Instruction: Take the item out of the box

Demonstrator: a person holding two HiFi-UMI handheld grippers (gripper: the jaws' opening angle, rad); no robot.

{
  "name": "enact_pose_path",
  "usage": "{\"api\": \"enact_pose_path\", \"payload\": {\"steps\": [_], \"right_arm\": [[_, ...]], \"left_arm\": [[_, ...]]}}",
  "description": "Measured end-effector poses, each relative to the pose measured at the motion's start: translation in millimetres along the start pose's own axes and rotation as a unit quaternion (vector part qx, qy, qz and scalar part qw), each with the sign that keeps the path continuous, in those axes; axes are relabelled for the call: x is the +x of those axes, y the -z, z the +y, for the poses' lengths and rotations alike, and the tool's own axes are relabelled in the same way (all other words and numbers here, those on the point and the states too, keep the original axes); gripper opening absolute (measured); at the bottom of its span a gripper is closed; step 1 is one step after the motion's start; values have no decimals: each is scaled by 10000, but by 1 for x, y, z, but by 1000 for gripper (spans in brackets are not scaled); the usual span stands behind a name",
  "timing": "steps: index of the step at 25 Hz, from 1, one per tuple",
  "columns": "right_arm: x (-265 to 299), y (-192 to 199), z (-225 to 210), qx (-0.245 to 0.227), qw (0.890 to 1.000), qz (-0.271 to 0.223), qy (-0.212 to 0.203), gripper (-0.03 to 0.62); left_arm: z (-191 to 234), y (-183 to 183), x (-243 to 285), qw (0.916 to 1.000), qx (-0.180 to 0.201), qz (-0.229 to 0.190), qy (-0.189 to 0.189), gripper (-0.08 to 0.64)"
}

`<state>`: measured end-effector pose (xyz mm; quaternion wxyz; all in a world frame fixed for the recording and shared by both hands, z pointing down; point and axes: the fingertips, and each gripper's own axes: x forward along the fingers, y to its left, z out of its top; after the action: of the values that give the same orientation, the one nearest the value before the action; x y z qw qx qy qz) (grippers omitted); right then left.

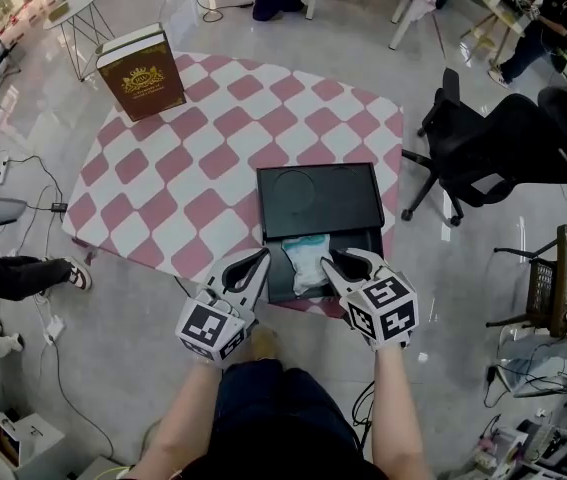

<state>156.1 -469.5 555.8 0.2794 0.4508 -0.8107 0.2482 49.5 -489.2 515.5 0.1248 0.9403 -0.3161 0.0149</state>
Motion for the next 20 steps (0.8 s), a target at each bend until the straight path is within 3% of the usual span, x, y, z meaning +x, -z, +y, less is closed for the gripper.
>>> {"api": "enact_pose_path", "payload": {"steps": [10,20], "right_arm": [[30,28,-11,265,9923,1196,-185,211],[45,43,-15,454,9842,1698,-212,218]], "left_arm": [[1,1,17,9998,103,81,174,9],[9,-1,18,9999,-32,-30,127,9]]}}
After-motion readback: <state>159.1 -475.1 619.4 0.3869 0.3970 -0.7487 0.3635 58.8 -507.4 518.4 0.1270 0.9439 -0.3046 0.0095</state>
